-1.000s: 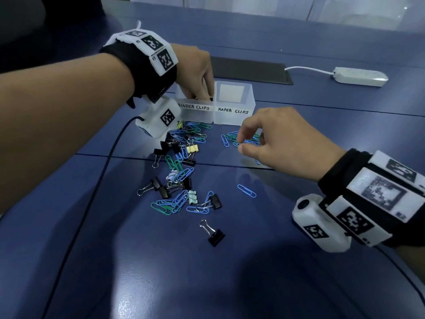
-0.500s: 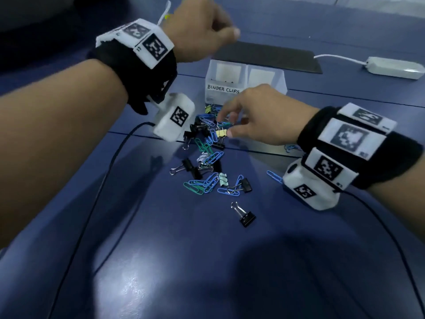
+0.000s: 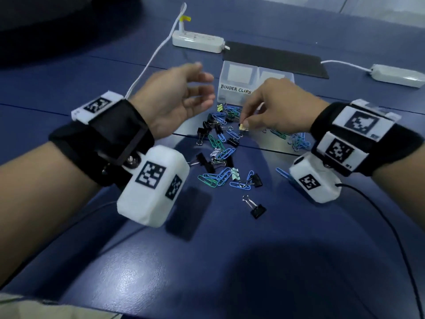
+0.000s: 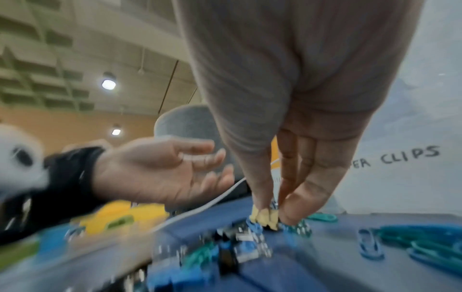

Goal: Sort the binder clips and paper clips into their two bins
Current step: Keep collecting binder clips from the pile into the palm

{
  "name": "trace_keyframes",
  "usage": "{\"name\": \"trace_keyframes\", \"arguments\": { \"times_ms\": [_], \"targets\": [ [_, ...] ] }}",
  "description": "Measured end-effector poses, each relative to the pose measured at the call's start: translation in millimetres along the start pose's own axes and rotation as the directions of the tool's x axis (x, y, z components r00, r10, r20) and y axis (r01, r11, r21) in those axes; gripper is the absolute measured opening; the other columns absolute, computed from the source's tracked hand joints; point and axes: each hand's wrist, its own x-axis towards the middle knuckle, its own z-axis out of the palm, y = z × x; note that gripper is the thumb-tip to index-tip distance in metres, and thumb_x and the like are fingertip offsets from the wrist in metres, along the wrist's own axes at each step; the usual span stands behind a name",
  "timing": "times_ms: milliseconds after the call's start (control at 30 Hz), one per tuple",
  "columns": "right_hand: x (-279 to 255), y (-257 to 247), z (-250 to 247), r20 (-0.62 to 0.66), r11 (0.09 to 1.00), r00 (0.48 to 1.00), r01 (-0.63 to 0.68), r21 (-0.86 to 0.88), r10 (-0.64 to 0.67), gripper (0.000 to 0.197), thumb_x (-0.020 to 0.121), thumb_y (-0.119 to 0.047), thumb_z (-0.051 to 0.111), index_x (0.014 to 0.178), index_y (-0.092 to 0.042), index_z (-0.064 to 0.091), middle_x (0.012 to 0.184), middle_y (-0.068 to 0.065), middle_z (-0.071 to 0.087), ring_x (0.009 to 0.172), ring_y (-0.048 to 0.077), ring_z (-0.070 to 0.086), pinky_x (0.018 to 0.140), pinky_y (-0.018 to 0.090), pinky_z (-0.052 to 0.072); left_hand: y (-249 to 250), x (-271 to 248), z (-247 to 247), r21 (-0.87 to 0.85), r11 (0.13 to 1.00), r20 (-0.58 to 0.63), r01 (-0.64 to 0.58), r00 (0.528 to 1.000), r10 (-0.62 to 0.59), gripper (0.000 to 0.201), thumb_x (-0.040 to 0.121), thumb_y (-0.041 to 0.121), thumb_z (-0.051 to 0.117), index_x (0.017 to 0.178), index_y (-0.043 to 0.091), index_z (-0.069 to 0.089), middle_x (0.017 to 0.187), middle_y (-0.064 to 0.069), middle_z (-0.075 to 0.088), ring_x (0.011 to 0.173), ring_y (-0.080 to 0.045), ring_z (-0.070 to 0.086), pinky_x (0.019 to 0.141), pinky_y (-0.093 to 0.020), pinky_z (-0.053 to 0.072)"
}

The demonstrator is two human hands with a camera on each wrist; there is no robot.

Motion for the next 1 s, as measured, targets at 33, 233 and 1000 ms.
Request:
{"name": "trace_keyframes", "arguments": {
  "times_ms": [33, 233, 1000],
  "targets": [
    [-1.4, 2.0, -3.0, 0.008, 0.999, 1.0, -0.021, 0.042, 0.02, 0.004, 0.079, -0.018, 0.072, 0.082, -0.018, 0.076, 0.064, -0.004, 0.069, 0.061, 0.011, 0.066, 0.057, 0.009, 0.044, -4.1, -2.4, 0.8, 0.0, 1.0, -0.002, 0.014, 1.0, -0.014, 0.029, 0.098, 0.03, 0.047, 0.08, 0.012, 0.061, 0.088, -0.009, 0.062, 0.086, -0.022, 0.06, 0.074, -0.023, 0.058],
    [-3.6, 1.0, -5.6, 0.05, 0.953, 0.996, -0.088, 0.288, 0.077, 0.007, 0.084, -0.013, 0.068, 0.086, -0.008, 0.072, 0.073, 0.01, 0.071, 0.057, 0.015, 0.065, 0.063, 0.027, 0.058, -15.9, -11.0, 8.5, -0.026, 0.999, -0.009, 0.039, 0.999, -0.04, 0.028, 0.098, 0.027, 0.047, 0.081, 0.01, 0.061, 0.087, -0.008, 0.062, 0.087, -0.022, 0.06, 0.083, -0.025, 0.054],
    [-1.8, -21.1, -1.1, 0.105, 0.817, 0.994, -0.083, 0.571, 0.027, 0.006, 0.087, -0.001, 0.061, 0.089, -0.004, 0.065, 0.074, 0.012, 0.065, 0.056, 0.008, 0.06, 0.05, 0.013, 0.049, -24.8, -17.7, 13.8, -0.101, 0.956, 0.19, 0.274, 0.949, -0.252, 0.021, 0.098, 0.004, 0.042, 0.097, -0.006, 0.06, 0.094, -0.018, 0.067, 0.083, -0.025, 0.068, 0.075, -0.026, 0.059]
  ]
}}
